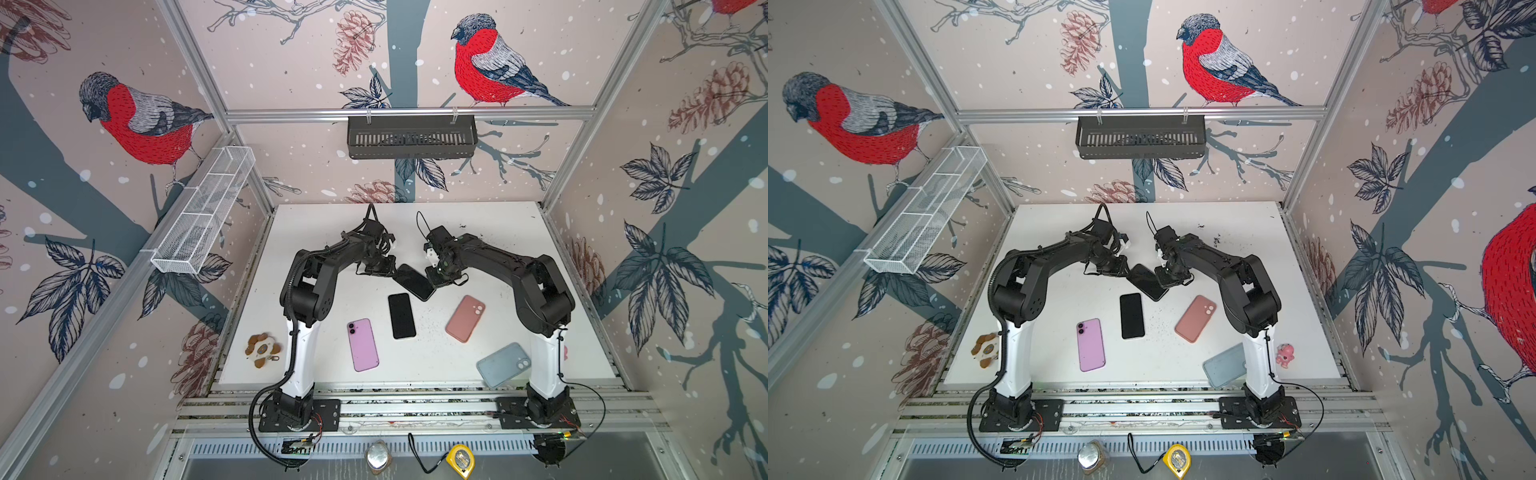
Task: Put the phone into the phone case
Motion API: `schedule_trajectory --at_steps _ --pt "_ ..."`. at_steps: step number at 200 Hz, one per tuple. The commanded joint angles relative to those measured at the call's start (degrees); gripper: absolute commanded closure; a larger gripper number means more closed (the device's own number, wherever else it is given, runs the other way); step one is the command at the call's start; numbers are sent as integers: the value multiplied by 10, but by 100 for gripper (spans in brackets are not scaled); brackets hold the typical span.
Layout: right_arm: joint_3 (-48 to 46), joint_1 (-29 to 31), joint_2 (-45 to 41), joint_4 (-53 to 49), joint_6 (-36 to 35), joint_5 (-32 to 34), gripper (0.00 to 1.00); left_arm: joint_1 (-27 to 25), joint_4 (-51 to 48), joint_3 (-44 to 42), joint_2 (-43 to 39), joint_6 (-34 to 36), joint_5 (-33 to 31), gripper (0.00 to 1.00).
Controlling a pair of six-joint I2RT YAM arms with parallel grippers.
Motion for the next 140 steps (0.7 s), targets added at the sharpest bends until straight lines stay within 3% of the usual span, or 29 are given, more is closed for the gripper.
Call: schedule_trajectory --at_steps 1,140 --pt "9 1 -1 -21 -8 1 84 -5 -47 -1 7 15 -25 81" --pt "5 4 10 -29 -16 7 84 -3 -49 0 8 16 -26 81"
